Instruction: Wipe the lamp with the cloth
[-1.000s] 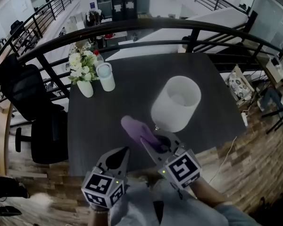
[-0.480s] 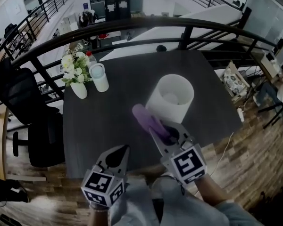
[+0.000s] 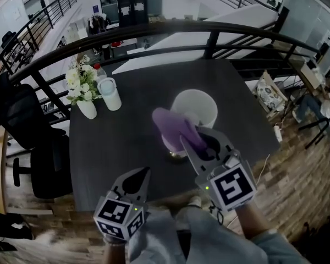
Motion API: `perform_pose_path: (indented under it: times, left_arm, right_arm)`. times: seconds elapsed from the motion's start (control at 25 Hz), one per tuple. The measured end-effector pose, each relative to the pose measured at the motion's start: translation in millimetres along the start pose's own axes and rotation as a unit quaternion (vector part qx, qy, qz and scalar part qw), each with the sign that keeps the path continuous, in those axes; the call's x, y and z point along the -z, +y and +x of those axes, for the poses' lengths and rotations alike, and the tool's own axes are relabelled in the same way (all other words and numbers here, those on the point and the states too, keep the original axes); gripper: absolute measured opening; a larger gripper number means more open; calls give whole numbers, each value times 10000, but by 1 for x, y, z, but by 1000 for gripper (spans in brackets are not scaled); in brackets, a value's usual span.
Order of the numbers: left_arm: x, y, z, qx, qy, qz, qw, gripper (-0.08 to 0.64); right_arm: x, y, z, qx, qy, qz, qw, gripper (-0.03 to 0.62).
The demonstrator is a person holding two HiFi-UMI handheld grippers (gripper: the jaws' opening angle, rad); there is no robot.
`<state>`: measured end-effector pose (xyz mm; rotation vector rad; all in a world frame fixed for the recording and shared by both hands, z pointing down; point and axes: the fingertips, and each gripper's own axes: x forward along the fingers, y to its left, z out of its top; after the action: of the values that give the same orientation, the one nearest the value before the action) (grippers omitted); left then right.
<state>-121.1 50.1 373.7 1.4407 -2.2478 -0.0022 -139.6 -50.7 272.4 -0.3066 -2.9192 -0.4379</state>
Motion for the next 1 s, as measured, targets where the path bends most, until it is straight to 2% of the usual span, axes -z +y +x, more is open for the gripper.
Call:
perform_pose_path:
  times: [0.28,0.4,0.6,0.76,1.0]
  left_arm:
    - [-6,-1,8,-139,-125,26,9998,2]
    - [-9,0,11,-224,-201,13,9995,2]
    - [-17,-3,15,-351,-199,5,9992,2]
    - [-23,-6,18,-466,-322,-7,9984,2]
    - [-31,-7,21,-747,-478,87,9960,2]
  right_arm:
    - [-32,-16,-5,-146,-300,-362,9988,51]
    - [-45,-19,-6,-387,-477,-622,9962,51]
    - [-69,-28,-6,-736,-805,-1335,9850,51]
    - [-85,-44,-3,-841,-1107,-1597,9773,51]
    - [-103,-64,3,-1064,-1666,-2145,9565,51]
